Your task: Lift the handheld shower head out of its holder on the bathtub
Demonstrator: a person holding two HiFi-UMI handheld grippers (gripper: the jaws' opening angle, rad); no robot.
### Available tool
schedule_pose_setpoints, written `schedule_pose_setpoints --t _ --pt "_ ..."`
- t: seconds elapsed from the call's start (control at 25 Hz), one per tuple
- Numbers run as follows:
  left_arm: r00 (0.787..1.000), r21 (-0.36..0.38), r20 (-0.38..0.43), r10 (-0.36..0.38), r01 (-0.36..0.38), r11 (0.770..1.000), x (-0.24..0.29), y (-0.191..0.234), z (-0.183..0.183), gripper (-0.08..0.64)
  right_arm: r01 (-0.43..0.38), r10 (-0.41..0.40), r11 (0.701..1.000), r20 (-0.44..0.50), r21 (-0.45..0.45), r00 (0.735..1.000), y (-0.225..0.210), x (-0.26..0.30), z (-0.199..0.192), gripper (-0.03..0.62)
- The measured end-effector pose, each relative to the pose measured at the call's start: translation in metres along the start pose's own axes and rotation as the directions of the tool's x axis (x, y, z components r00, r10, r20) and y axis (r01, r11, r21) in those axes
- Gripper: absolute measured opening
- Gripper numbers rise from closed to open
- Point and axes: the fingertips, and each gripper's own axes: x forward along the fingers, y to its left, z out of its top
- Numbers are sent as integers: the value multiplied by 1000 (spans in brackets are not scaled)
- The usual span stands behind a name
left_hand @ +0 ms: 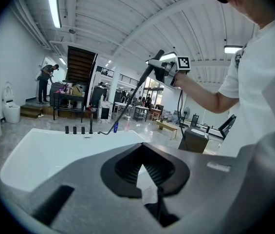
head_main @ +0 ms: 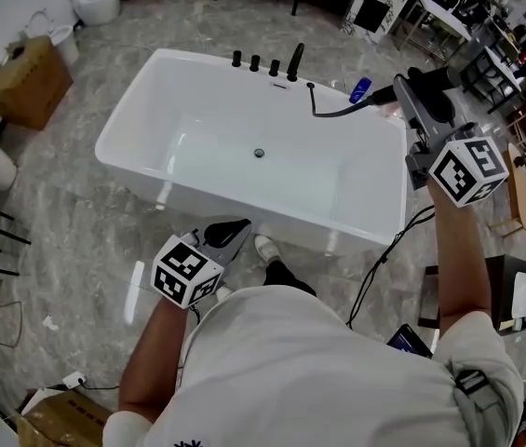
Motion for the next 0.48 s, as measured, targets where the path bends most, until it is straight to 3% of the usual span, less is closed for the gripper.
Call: schedule_pose_setpoints --t 0.48 --pt "1000 -5 -8 -9 9 1000 9 3 0 6 2 -2 1000 -11 6 1000 -7 2 -8 143"
